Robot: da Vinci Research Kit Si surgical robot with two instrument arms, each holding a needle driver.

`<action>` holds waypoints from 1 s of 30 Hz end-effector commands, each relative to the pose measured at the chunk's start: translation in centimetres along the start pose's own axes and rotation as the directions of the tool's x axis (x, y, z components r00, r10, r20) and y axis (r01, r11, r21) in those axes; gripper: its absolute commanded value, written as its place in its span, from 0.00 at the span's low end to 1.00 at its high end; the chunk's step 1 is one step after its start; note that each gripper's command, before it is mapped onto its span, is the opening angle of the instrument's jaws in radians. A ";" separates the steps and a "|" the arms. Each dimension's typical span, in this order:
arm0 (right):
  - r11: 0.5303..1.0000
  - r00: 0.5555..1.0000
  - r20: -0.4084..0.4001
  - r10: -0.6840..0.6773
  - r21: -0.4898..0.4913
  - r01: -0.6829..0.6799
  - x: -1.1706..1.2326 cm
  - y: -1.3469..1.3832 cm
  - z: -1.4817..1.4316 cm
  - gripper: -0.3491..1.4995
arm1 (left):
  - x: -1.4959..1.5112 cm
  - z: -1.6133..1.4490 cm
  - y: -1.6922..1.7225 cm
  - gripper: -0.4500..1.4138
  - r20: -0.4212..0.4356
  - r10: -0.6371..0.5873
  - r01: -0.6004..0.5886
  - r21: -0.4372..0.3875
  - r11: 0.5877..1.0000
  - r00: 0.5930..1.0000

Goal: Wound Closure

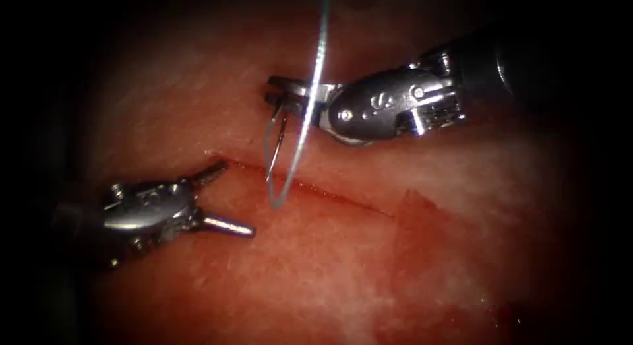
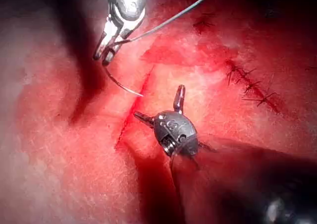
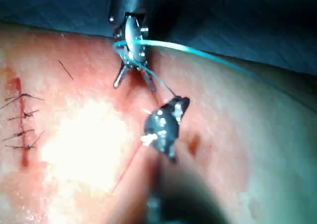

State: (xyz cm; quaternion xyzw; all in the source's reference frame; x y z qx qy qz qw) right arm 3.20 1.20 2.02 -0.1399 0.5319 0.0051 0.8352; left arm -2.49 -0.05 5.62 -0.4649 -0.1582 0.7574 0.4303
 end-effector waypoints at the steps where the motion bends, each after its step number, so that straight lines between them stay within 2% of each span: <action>1: 1.000 1.000 -0.004 -0.013 0.002 0.013 -0.02 -0.11 0.10 0.00 | -0.13 0.05 0.08 0.63 0.010 0.000 0.000 0.000 1.000 1.000; 13: 0.997 0.997 -0.028 -0.076 -0.020 0.075 -0.17 -0.09 0.22 0.00 | -0.38 0.27 0.04 0.54 0.116 0.046 -0.048 0.013 0.999 0.992; 15: 0.996 0.996 -0.034 -0.086 -0.024 0.085 -0.21 -0.10 0.30 0.00 | -0.46 0.31 -0.01 0.50 0.134 0.055 -0.058 0.016 0.998 0.989; 24: 0.978 0.976 -0.066 -0.207 -0.041 0.205 -0.29 -0.23 0.52 0.00 | -0.58 0.38 -0.10 0.48 0.150 0.069 -0.072 0.018 0.997 0.986; 30: 0.964 0.963 -0.067 -0.262 -0.050 0.260 -0.27 -0.28 0.57 0.00 | -0.61 0.39 -0.11 0.45 0.152 0.071 -0.075 0.019 0.997 0.986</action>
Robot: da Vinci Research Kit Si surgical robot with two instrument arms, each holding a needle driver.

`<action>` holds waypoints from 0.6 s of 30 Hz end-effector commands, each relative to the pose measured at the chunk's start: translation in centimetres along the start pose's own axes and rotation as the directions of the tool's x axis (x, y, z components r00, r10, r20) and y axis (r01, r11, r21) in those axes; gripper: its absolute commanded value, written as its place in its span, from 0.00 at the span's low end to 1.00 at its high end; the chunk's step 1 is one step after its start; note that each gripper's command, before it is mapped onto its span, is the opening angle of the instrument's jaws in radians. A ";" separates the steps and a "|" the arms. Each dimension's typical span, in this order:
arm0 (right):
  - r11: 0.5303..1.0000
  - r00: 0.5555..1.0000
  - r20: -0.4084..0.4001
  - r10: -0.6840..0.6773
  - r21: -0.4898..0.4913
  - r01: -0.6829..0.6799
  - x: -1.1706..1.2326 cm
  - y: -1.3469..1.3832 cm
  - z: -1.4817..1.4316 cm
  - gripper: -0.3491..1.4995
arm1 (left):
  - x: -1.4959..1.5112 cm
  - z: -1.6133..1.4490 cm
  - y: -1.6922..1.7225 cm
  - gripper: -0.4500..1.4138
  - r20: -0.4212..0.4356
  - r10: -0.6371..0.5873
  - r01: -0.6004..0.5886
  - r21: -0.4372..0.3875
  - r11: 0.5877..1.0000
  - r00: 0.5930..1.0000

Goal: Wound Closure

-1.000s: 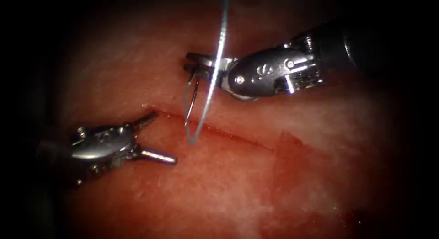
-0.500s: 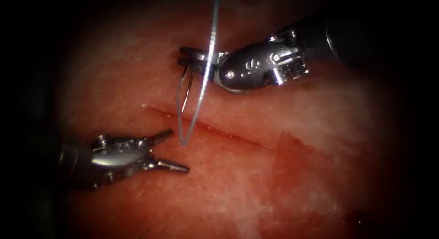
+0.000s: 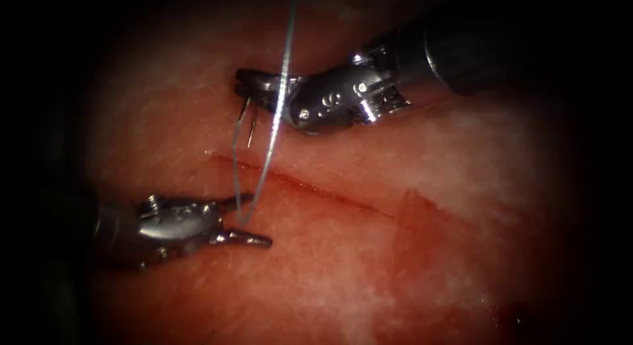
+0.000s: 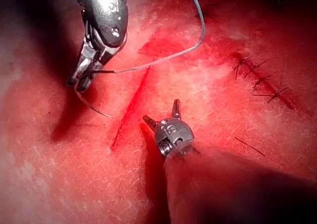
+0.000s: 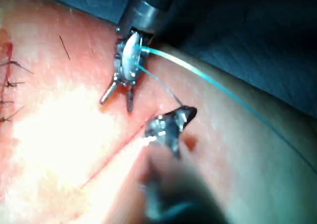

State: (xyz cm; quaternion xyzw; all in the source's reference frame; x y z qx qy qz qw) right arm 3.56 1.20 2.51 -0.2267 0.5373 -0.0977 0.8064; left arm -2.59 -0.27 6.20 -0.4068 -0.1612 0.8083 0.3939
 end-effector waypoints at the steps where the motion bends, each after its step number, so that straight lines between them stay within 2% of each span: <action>1: 1.000 1.000 -0.004 -0.013 0.002 0.013 0.04 -0.11 0.06 0.00 | -0.11 0.06 0.09 0.44 0.005 -0.003 0.003 -0.003 1.000 1.000; 18: 0.992 0.992 -0.004 -0.129 -0.013 0.129 0.04 -0.21 0.12 0.00 | -0.15 0.08 0.06 0.40 0.018 0.008 -0.008 -0.002 1.000 1.000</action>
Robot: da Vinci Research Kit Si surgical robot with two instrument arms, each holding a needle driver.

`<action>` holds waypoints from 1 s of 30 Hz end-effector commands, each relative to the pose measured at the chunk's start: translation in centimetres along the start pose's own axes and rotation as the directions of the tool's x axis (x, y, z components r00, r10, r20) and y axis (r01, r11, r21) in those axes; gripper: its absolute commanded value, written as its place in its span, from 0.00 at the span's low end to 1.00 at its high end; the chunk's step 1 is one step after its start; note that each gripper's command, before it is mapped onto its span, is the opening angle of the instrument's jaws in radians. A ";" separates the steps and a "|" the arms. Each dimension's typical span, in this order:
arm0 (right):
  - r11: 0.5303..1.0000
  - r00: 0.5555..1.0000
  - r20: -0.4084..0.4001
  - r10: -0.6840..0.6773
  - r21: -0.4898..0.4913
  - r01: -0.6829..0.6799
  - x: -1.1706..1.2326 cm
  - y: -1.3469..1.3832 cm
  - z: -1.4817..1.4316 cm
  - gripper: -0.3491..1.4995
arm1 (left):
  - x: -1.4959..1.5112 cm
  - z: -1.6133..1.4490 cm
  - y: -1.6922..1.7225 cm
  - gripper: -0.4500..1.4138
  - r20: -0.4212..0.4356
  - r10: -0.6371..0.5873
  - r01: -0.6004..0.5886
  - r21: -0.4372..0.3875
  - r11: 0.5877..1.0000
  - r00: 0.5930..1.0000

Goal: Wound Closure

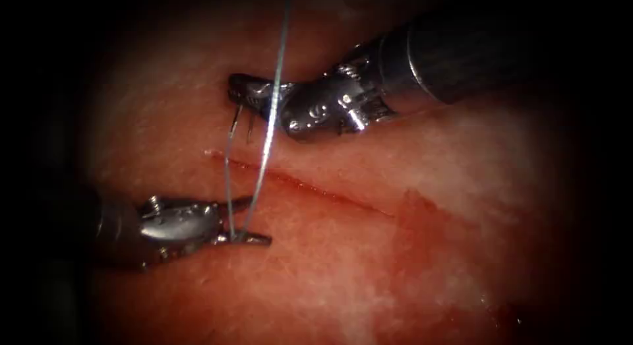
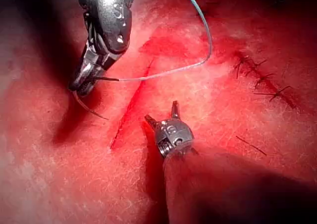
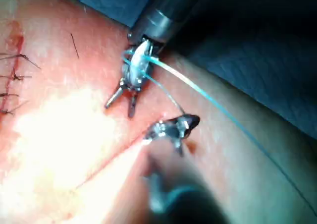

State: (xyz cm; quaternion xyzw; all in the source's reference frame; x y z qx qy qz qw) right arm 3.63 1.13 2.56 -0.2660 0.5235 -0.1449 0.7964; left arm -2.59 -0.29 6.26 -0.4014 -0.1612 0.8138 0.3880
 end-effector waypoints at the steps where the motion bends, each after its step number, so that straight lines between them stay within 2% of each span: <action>1: 1.000 1.000 -0.003 -0.004 0.002 0.004 0.04 -0.12 0.06 0.00 | -0.11 0.05 0.09 0.40 0.003 -0.004 0.004 -0.004 1.000 1.000; 8: 0.999 0.999 -0.001 -0.050 -0.001 0.050 0.02 -0.16 0.08 0.00 | -0.11 0.04 0.06 0.36 0.003 -0.002 0.002 -0.006 1.000 1.000; 12: 0.996 0.996 0.008 -0.089 -0.002 0.089 0.00 -0.19 0.08 0.00 | -0.15 0.04 0.00 0.30 0.003 -0.003 0.003 -0.009 1.000 1.000; 30: 0.995 0.995 0.016 -0.098 -0.005 0.098 -0.09 -0.26 0.12 0.00 | -0.22 0.05 -0.12 0.28 0.004 -0.010 0.010 -0.011 1.000 1.000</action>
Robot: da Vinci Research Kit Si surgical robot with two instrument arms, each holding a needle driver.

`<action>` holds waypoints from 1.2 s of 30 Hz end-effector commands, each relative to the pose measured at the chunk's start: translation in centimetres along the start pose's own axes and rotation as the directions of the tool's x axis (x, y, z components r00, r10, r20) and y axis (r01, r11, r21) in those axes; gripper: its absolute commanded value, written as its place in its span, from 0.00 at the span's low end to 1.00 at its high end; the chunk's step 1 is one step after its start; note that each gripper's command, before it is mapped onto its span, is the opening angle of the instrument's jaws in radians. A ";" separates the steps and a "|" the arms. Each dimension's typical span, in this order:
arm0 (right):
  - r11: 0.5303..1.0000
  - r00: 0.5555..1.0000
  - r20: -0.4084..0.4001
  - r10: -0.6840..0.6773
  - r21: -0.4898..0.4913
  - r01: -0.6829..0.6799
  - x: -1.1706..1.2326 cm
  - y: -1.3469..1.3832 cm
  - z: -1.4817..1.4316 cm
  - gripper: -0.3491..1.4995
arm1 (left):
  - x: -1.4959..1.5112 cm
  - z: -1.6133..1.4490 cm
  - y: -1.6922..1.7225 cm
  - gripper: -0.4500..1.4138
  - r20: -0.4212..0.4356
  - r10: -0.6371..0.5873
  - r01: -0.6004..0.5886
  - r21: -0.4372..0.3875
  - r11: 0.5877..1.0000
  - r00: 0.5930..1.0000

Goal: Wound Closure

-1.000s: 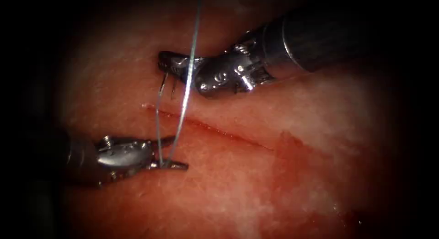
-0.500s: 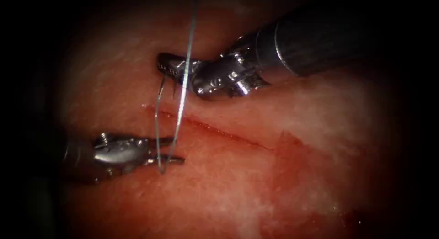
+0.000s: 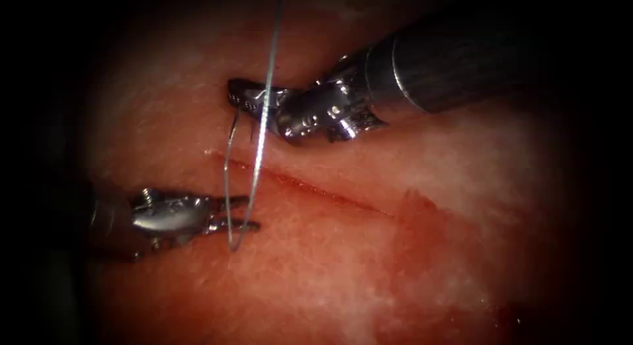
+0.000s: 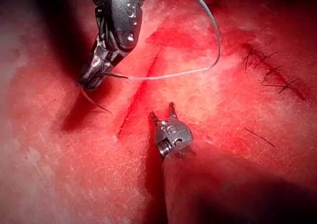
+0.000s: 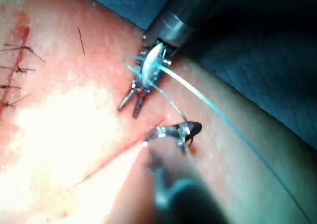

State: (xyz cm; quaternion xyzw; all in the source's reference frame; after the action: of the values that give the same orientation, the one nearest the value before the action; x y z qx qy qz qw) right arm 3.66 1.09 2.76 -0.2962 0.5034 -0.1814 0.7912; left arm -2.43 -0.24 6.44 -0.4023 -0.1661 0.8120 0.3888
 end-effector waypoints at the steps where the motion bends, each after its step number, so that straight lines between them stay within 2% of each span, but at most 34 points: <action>1: 1.000 1.000 0.000 -0.003 -0.002 0.003 0.03 -0.11 0.05 0.00 | -0.10 0.06 0.08 0.28 0.003 -0.003 0.003 -0.003 1.000 1.000; 13: 1.000 1.000 0.009 -0.030 -0.008 0.030 -0.12 -0.22 0.11 0.00 | -0.11 0.06 0.09 0.27 0.003 -0.003 0.003 -0.002 1.000 1.000; 18: 0.999 0.999 0.011 -0.050 -0.014 0.051 -0.14 -0.36 0.17 0.00 | -0.11 0.06 0.09 0.27 0.006 -0.003 0.003 -0.002 1.000 1.000; 22: 0.998 0.998 0.009 -0.070 -0.010 0.070 -0.20 -0.53 0.18 0.00 | -0.11 0.05 0.08 0.27 0.006 -0.002 0.002 -0.003 1.000 1.000; 24: 0.993 0.993 -0.003 -0.114 -0.019 0.114 -0.13 -0.76 0.16 0.00 | -0.12 0.03 0.07 0.27 0.006 -0.007 0.007 -0.005 1.000 1.000; 28: 0.990 0.990 -0.019 -0.139 -0.020 0.139 -0.04 -0.98 0.15 0.00 | -0.13 0.01 0.03 0.26 0.007 -0.011 0.011 -0.009 1.000 1.000; 36: 0.987 0.987 -0.023 -0.160 -0.022 0.160 0.03 -1.22 0.11 0.00 | -0.16 -0.06 -0.06 0.25 0.009 -0.017 0.017 -0.014 1.000 1.000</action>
State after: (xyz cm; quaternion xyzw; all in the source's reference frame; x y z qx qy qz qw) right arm 3.72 0.25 3.55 -0.3464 0.4846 -0.2449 0.7650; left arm -2.22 -0.19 6.48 -0.4003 -0.1738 0.8100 0.3919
